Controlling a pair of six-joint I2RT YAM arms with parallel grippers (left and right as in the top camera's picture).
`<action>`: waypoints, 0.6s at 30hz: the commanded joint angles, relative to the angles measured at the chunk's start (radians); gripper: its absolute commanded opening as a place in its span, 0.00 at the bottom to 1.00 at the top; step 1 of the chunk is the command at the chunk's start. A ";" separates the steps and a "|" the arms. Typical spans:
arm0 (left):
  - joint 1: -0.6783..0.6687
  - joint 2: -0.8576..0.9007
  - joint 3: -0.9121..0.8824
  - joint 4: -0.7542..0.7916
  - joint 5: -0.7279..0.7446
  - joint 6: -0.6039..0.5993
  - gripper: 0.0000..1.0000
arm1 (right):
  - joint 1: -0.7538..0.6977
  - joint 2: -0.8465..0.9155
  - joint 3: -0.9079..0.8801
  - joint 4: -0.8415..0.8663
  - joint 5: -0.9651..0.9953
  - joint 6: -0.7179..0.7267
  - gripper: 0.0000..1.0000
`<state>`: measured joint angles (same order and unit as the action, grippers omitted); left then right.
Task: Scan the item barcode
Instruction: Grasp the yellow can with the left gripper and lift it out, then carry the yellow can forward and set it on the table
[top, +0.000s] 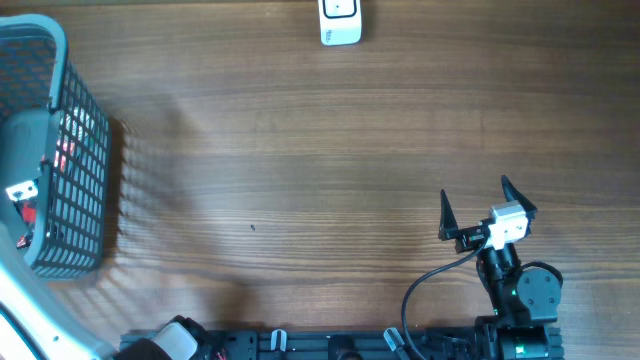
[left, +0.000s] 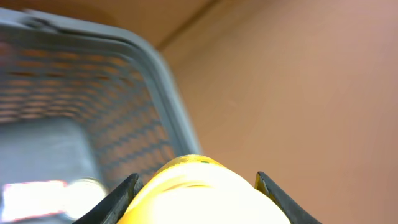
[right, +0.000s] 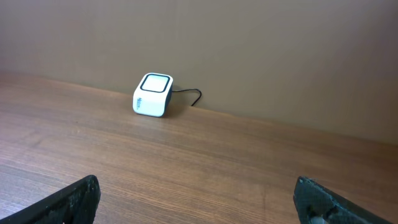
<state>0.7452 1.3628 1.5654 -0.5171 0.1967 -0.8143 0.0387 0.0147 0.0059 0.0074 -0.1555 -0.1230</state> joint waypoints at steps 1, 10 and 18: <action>-0.008 -0.045 0.006 0.039 0.233 -0.127 0.46 | 0.001 -0.010 -0.001 0.003 0.007 0.019 1.00; -0.195 -0.045 0.006 0.045 0.245 -0.169 0.47 | 0.001 -0.005 -0.001 0.003 0.007 0.018 1.00; -0.554 0.006 0.006 0.042 0.061 -0.095 0.46 | 0.001 -0.005 -0.001 0.003 0.007 0.018 1.00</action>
<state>0.3252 1.3357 1.5650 -0.4778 0.3672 -0.9596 0.0387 0.0147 0.0059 0.0071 -0.1555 -0.1230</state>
